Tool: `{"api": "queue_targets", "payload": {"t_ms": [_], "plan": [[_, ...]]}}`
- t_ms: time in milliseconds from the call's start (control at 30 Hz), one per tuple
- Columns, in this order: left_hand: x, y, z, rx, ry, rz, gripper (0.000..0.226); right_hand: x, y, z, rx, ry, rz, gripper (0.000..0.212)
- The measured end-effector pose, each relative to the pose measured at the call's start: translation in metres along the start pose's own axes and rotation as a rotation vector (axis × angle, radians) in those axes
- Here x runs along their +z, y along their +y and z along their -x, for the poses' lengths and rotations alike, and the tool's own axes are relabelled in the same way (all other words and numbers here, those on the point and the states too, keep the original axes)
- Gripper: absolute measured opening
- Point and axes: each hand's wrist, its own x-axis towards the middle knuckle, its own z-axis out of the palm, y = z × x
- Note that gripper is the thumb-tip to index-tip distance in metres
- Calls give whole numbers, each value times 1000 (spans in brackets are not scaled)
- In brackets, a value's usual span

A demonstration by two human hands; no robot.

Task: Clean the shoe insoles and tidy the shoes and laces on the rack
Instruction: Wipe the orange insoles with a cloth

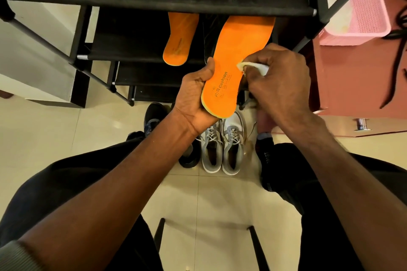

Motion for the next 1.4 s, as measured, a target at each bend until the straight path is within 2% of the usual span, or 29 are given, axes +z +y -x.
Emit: {"api": "queue_targets", "payload": {"t_ms": [67,133,233,333,400,500,567,700,800,933,1000,1100,1167,1300,1400], "plan": [[1,-3,1,-17,-4,-47,39,-1,2,-3,43,38,29,18],[3,-2,3,-27,-16,-66,39,1,0,0,53,-10,7,18],[3,2,1,-41,-14,-37,45,13,-17,20,-87,-180,-105,17],[6,5,1,-67,4,-29,56,16,-26,28,-177,-246,-143,19],[7,3,-1,-69,26,-43,49,13,-24,23,-182,-238,-50,19],[11,-4,-1,-69,48,-98,35,5,-11,11,-65,-132,116,21],[13,-6,0,-51,49,-133,34,3,-5,6,-14,-118,100,19],[11,0,3,-76,-12,-27,47,12,-19,19,-89,-290,-242,16],[5,4,1,-67,-20,77,59,19,-29,28,-152,-396,-293,16],[2,8,2,-81,4,96,61,6,-26,21,-180,-556,-343,15],[1,10,1,-76,20,81,59,4,-20,18,-199,-522,-256,15],[5,9,0,-45,21,31,46,4,-10,11,-167,-297,-69,15],[7,6,0,-59,15,-8,45,4,-7,11,-146,-257,-74,15],[3,10,0,-61,-22,-5,60,7,-22,21,-234,-452,-274,14],[1,18,-2,-30,40,9,58,4,-23,21,-270,-561,-242,15]]}}
